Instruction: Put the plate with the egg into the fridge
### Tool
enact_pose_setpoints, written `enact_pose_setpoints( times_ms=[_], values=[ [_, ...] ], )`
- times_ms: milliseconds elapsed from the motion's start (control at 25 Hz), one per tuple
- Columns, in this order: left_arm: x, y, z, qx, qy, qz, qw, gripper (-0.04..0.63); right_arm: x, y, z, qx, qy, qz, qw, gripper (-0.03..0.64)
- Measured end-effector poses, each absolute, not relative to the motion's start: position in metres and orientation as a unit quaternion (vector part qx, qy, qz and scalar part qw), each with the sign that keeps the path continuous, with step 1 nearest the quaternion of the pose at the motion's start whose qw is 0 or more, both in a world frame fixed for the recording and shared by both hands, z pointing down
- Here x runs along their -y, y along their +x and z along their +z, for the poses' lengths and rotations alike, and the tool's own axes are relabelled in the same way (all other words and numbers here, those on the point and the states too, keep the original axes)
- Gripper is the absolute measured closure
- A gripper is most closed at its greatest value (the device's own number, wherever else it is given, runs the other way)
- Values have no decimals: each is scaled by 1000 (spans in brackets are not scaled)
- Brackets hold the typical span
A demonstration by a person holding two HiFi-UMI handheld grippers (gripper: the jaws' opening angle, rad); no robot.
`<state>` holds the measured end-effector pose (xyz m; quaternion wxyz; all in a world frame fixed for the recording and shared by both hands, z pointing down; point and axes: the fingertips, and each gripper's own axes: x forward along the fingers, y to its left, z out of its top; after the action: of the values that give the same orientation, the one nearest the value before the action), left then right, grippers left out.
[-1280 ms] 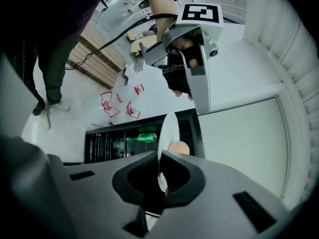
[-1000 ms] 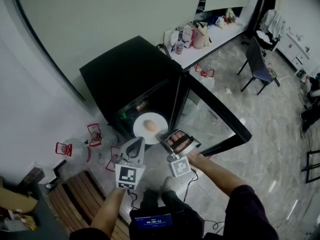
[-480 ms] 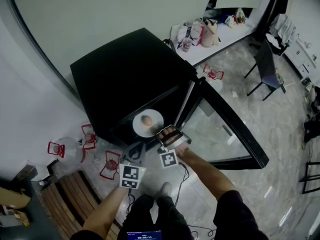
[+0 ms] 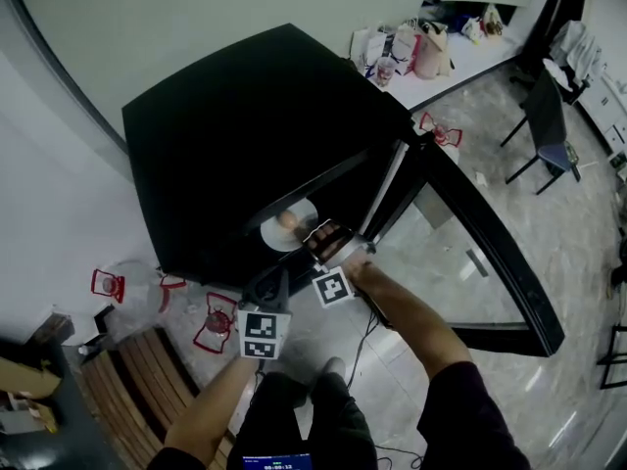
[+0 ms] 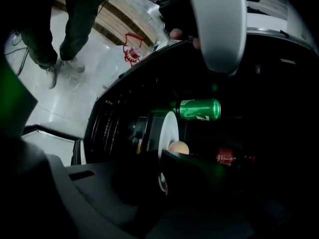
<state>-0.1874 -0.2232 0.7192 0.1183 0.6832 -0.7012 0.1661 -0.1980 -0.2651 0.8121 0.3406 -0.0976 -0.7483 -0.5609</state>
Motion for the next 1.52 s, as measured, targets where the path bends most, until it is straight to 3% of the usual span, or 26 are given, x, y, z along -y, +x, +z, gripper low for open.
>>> enact_pose_setpoints(
  times_ms=[200,440,560,1080,1360,1520],
  values=[
    [228,-189,719,705,678,168,118,588,274,-211,810,741,-99,-573,336,598],
    [230,-189,714,709,675,166,120,588,301,-211,809,727,-125,-534,414,591],
    [228,-192,711,712,673,163,119,588,298,-207,817,722,-149,-516,437,522],
    [224,-187,715,714,670,163,126,587,292,-196,822,717,-159,-511,447,495],
    [225,-183,711,714,671,159,121,587,289,-187,787,764,-74,-519,376,497],
    [227,-171,697,707,682,151,112,587,275,-167,743,828,20,-456,325,501]
  ],
)
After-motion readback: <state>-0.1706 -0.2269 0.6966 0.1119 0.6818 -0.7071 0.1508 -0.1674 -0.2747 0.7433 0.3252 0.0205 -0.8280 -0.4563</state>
